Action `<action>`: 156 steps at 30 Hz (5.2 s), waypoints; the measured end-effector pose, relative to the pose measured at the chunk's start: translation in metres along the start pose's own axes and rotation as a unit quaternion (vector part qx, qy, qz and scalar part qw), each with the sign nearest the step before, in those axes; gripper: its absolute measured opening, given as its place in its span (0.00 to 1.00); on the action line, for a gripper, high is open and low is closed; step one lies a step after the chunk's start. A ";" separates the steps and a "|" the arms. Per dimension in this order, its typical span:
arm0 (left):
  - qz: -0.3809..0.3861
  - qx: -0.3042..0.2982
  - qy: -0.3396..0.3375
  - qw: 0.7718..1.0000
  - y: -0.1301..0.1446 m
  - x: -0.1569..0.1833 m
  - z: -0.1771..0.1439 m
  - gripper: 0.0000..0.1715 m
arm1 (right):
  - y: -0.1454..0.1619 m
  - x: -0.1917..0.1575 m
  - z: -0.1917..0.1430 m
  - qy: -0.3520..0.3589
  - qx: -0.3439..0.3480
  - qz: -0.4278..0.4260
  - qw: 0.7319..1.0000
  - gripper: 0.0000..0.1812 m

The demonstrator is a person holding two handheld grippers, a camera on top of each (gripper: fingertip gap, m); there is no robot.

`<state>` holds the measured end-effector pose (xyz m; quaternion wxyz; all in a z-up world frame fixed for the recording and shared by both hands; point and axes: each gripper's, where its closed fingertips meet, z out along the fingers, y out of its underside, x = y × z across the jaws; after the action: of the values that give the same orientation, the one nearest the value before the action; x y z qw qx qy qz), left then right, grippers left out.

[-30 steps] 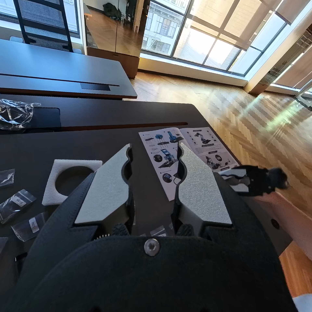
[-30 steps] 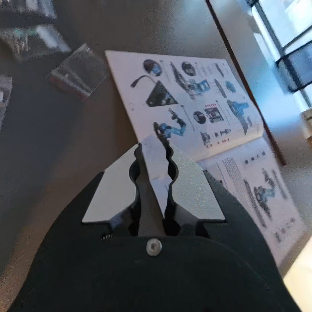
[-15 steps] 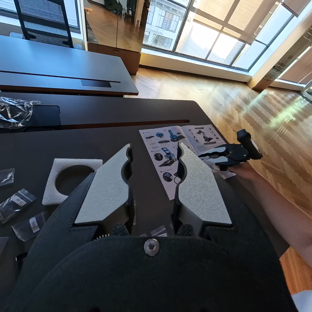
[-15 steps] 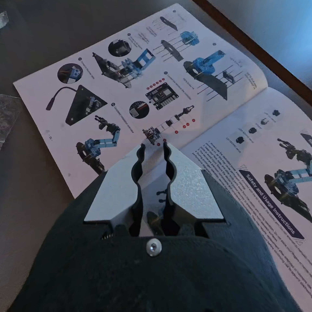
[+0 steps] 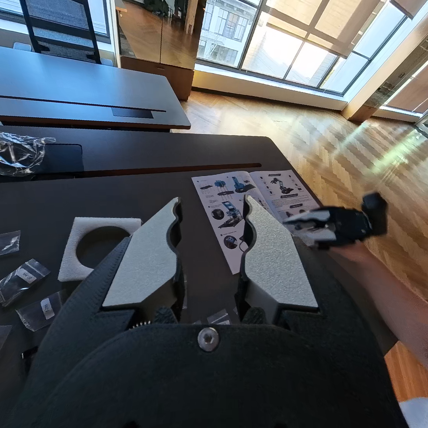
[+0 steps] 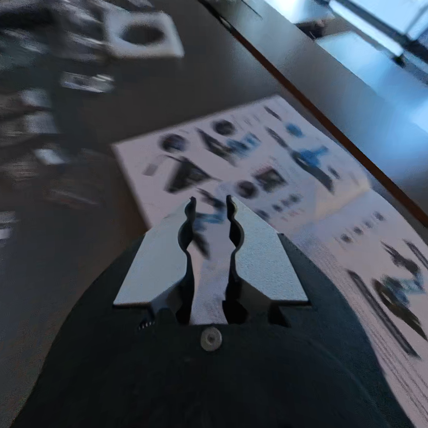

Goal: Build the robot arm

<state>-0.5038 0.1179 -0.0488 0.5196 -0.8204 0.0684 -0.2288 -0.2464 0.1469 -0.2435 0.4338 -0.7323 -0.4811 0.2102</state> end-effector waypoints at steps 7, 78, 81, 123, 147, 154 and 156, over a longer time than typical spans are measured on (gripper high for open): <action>-0.006 -0.003 -0.005 1.000 0.001 -0.003 0.000 0.30 | 0.006 -0.142 0.029 -0.149 -0.044 0.033 0.987 0.15; 0.109 -0.106 -0.113 0.982 0.023 0.013 0.124 0.39 | -0.058 0.135 -0.038 0.149 -0.167 0.092 0.970 0.18; 0.073 -0.122 -0.139 0.980 0.030 -0.010 0.120 0.40 | -0.046 0.133 -0.027 0.133 -0.193 0.121 0.965 0.18; 0.047 -0.151 -0.183 0.970 0.039 -0.040 0.101 0.39 | -0.033 0.137 -0.009 0.110 -0.200 0.157 0.961 0.16; 0.049 -0.155 -0.179 0.970 0.041 -0.038 0.103 0.39 | -0.037 0.138 -0.008 0.118 -0.192 0.143 0.964 0.17; 0.048 -0.153 -0.179 0.971 0.041 -0.038 0.102 0.39 | -0.037 0.140 -0.007 0.122 -0.193 0.141 0.963 0.18; 0.048 -0.153 -0.178 0.971 0.041 -0.038 0.103 0.39 | -0.037 0.139 -0.006 0.121 -0.192 0.140 0.964 0.18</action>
<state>-0.4867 0.1972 -0.1327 0.4020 -0.9135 0.0483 -0.0401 -0.1989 0.2735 -0.1942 0.3061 -0.8819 -0.3491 0.0818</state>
